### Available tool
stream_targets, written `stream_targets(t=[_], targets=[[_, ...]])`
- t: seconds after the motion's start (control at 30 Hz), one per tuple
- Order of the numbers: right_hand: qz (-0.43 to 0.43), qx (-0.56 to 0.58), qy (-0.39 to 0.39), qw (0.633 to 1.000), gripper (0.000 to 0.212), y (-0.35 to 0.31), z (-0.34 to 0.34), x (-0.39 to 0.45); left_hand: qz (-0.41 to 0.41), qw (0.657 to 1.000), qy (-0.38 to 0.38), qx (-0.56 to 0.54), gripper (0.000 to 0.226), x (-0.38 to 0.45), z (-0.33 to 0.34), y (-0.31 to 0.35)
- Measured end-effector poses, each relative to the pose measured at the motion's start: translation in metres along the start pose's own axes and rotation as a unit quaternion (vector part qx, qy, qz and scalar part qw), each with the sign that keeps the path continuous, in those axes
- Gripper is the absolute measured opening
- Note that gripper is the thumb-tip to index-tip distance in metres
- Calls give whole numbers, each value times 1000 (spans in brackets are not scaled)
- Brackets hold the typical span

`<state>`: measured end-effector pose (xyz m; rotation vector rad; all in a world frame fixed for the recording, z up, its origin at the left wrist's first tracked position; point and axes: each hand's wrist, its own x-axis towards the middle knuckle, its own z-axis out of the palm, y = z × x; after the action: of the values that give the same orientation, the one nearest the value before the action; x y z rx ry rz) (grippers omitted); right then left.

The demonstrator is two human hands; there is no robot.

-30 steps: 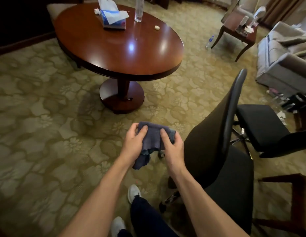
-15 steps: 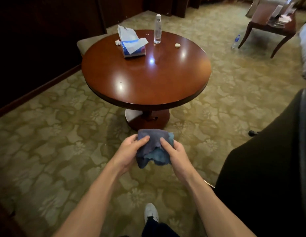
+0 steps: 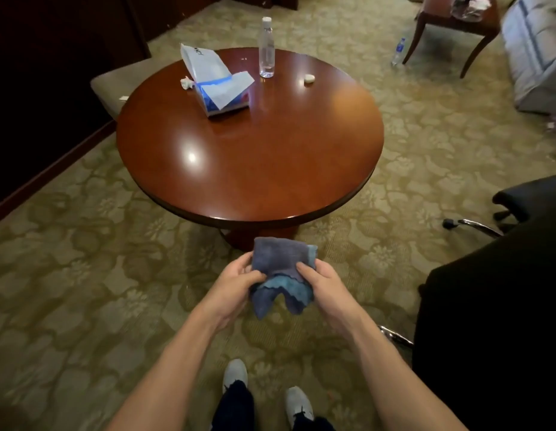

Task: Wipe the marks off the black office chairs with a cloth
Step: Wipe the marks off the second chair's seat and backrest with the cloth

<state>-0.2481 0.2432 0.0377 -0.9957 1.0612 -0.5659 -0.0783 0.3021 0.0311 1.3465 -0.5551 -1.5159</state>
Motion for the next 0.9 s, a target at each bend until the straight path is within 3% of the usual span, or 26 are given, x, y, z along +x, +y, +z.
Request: stream_targets(t=[0.2,0.3,0.5,0.7,0.83,0.9], targets=[[8,74,7,997,35,-27,33,28,-3,995,-41,90,23,41,-33,46],[9,134,-15,991,38,-44,41,39,-21,997,-67,37,25,57,-44,65],[24,203,48,978,33,-68,43,73,-32,990,-125,-52,35,90,-53,89],[-11,250,43,967,25,-80,27,106,-26,992,-106,-63,30,128,-48,106],[-51,190,39,980,44,-99,7,134,-5,997,-58,-40,34,148,-38,126],[-64,171,24,983,43,-107,1,146,-2,996,-55,-67,27,160,-35,130]])
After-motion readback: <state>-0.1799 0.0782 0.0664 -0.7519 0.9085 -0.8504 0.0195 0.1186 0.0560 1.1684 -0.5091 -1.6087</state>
